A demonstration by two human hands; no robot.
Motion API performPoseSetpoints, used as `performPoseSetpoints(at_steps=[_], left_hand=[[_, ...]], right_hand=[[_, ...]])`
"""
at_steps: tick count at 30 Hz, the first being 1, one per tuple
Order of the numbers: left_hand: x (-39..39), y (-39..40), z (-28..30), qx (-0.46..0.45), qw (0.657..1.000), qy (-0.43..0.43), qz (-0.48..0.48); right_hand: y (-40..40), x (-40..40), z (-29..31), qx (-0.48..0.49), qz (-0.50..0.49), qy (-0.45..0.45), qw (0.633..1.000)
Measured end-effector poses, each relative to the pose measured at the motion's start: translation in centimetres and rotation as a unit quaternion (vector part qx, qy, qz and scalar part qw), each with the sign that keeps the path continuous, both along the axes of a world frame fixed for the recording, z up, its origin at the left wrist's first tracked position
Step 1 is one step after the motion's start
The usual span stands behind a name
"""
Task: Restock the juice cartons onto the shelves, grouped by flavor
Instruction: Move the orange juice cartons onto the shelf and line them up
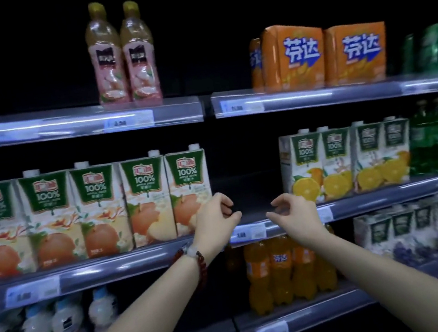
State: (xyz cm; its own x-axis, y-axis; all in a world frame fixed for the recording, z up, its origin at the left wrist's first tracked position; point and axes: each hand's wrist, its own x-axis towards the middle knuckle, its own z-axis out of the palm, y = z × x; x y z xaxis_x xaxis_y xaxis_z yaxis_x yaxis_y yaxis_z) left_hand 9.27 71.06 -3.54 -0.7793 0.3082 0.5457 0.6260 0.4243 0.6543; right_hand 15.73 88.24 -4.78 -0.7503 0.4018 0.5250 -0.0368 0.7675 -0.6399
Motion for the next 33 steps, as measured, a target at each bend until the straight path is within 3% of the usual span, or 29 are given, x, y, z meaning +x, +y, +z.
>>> performPoseSetpoints(at_steps=[8, 16, 24, 33], left_hand=[[-0.4, 8.2, -1.6, 0.012, 0.997, -0.023, -0.070], [-1.8, 15.8, -1.8, 0.030, 0.998, -0.026, -0.056], [-4.3, 22.8, -1.9, 0.087, 0.993, -0.051, 0.067], [-5.4, 25.0, -2.4, 0.091, 0.983, -0.071, 0.145]], right_hand=[[6.7, 2.4, -1.2, -0.017, -0.073, -0.021, 0.997], [15.0, 2.1, -1.7, -0.027, -0.078, -0.027, 0.996], [24.2, 0.6, -0.5, -0.027, -0.027, -0.021, 0.999], [26.9, -2.0, -1.1, -0.086, 0.038, -0.041, 0.995]])
